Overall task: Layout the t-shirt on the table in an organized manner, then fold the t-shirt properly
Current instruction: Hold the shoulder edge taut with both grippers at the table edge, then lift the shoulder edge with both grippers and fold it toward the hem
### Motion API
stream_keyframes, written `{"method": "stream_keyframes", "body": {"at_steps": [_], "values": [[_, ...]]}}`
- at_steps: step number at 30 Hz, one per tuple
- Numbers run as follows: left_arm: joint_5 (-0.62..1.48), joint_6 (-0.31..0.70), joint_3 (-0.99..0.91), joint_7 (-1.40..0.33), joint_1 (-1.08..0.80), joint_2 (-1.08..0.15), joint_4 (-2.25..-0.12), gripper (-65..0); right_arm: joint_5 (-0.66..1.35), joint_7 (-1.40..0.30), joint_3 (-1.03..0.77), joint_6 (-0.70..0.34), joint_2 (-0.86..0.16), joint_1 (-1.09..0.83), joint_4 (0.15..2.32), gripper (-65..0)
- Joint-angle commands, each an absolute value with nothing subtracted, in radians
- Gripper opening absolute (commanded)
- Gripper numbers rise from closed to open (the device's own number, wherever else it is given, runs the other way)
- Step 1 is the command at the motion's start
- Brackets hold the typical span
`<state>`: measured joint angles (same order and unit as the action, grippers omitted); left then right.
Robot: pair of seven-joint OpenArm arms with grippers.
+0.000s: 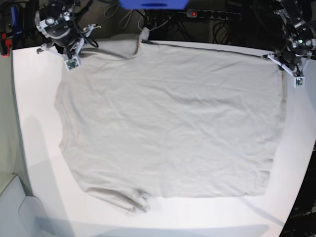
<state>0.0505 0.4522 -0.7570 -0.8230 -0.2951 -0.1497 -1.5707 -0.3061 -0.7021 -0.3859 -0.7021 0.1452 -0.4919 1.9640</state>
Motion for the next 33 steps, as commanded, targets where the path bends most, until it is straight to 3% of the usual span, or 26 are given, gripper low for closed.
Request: {"method": "stream_keyframes", "body": {"at_steps": [1, 14, 33], "values": [[0.048, 0.449, -0.760, -0.837, -0.295, -0.162, -1.587, -65.0, -0.292, -0.677, -0.384, -0.698, 0.134, -0.487, 2.000, -65.0], [0.050, 0.449, -0.762, -0.839, -0.266, -0.153, -1.768, -65.0, -0.295, -0.677, -0.384, -0.698, 0.088, -0.412, 2.012, -65.0], [0.042, 0.447, -0.762, -0.839, -0.096, -0.154, -1.670, -65.0, -0.295, -0.819, -0.375, -0.698, -0.013, -0.151, 2.000, -65.0]]}}
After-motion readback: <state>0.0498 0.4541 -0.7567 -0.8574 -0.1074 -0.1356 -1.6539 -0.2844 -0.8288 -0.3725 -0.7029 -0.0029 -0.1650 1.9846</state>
